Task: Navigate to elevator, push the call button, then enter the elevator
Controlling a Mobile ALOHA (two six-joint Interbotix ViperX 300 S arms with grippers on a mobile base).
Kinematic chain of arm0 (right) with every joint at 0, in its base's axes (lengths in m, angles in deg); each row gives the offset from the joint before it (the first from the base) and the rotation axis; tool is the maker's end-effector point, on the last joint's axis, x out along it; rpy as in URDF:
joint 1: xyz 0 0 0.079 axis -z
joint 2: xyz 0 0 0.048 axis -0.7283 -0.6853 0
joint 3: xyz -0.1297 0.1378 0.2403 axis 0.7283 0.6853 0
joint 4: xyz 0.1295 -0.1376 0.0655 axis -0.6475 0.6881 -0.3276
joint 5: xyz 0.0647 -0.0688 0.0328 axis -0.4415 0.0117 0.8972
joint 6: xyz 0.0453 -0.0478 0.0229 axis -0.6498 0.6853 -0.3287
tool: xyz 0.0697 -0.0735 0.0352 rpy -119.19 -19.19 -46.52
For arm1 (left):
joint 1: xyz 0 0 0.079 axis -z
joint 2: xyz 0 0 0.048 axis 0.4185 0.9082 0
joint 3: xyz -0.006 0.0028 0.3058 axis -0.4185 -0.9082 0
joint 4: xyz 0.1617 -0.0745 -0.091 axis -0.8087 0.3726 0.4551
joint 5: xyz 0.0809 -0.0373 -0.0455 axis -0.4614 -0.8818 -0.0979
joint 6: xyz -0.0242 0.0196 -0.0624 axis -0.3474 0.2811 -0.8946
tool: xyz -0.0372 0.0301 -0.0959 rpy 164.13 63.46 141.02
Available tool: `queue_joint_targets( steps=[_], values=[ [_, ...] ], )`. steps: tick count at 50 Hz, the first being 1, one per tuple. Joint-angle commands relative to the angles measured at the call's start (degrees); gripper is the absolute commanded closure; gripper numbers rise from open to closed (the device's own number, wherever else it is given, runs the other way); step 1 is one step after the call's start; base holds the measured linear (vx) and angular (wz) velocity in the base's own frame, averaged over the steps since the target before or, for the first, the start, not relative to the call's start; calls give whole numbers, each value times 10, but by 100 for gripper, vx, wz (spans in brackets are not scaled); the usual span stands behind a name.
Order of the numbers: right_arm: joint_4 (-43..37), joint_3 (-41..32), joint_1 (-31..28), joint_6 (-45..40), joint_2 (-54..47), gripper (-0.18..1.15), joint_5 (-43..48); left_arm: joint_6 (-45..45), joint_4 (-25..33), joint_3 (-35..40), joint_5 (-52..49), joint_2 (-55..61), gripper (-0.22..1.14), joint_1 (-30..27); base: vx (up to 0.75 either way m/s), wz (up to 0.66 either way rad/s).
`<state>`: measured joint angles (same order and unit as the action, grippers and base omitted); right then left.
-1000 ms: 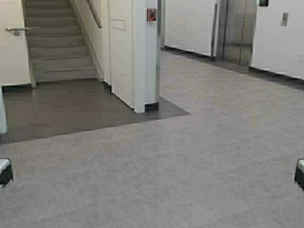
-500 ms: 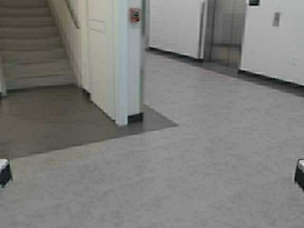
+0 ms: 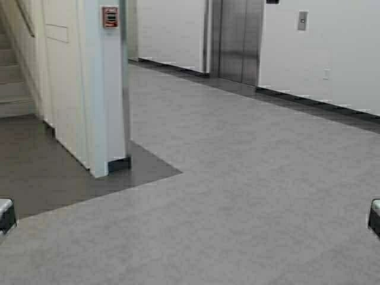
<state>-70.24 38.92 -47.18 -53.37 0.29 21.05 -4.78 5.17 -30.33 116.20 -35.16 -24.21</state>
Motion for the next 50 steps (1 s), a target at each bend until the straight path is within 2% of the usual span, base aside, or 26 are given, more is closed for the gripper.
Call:
queue_joint_targets(
  steps=[1,34,50],
  values=[
    [0,-9,-1,-1,7,92,5,1,-1,12,4,1,89,-1,77,-10],
    [0,-15,-1,-1,-15,92,6,6,-1,4,4,-8,89,-1,77,-25],
    [0,-10,-1,0,-6,92,5,8,-1,11,4,7,89,-1,77,-9]
  ],
)
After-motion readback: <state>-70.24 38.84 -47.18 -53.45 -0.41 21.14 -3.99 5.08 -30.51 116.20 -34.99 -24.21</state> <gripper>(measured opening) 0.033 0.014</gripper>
